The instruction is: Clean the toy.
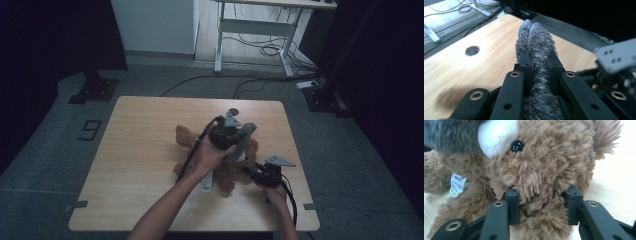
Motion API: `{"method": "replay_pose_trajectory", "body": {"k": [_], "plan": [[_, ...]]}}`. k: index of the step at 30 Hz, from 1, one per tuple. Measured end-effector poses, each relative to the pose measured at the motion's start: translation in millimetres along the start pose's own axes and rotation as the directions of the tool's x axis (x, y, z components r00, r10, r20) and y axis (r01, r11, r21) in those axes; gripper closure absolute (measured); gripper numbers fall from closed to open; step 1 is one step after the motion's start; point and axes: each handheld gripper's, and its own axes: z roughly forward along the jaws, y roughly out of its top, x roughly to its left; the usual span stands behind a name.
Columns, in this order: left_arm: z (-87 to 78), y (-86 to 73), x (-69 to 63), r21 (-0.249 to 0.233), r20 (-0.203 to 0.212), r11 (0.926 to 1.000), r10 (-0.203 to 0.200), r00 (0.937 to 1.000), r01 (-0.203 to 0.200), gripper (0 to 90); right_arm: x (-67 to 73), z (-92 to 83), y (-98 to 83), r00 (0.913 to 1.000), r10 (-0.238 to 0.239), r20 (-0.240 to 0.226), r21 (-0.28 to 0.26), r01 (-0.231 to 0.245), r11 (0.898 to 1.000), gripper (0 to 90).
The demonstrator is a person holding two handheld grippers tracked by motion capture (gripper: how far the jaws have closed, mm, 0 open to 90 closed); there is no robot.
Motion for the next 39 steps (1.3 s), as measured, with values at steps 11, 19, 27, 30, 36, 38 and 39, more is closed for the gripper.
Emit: {"method": "replay_pose_trajectory", "body": {"k": [11, 19, 27, 30, 36, 38, 39], "plan": [[59.9, -18.6, 21.4, 0.141, -0.010, 0.9803, -0.139, 0.9903, 0.139, 78.8, -0.8, 0.3, -1.9, 1.0000, 0.002, -0.001, 0.008, -0.002, 1.000, 57.6], [19.3, -69.6, 79.0, 0.159, -0.099, 0.9581, -0.225, 0.9694, 0.238, 79.0, -0.8, 0.4, -1.5, 1.0000, 0.008, -0.001, 0.003, -0.008, 1.000, 57.6], [-33.8, -104.6, 111.9, 0.110, -0.173, 0.9523, -0.264, 0.9489, 0.285, 78.9, 0.3, 0.5, -1.3, 1.0000, 0.005, 0.003, 0.006, -0.005, 1.000, 57.6], [-40.7, -121.3, 129.2, 0.118, -0.212, 0.9350, -0.305, 0.9284, 0.334, 78.8, 0.7, 1.0, -1.1, 1.0000, 0.008, 0.005, 0.000, -0.008, 1.000, 57.5], [-43.7, -151.0, 153.4, 0.129, -0.240, 0.8941, -0.392, 0.8882, 0.429, 78.7, 0.9, 1.3, -1.1, 0.9999, 0.015, 0.003, -0.002, -0.015, 1.000, 57.5], [-45.1, -155.6, 155.5, 0.147, -0.270, 0.8951, -0.373, 0.8876, 0.421, 78.8, 0.6, 1.3, -1.2, 0.9999, 0.017, 0.001, -0.003, -0.017, 1.000, 57.6], [-45.6, -158.6, 156.6, 0.163, -0.293, 0.8956, -0.357, 0.8871, 0.414, 78.7, 0.6, 1.2, -1.3, 0.9998, 0.017, 0.001, -0.002, -0.017, 1.000, 57.5]]}}
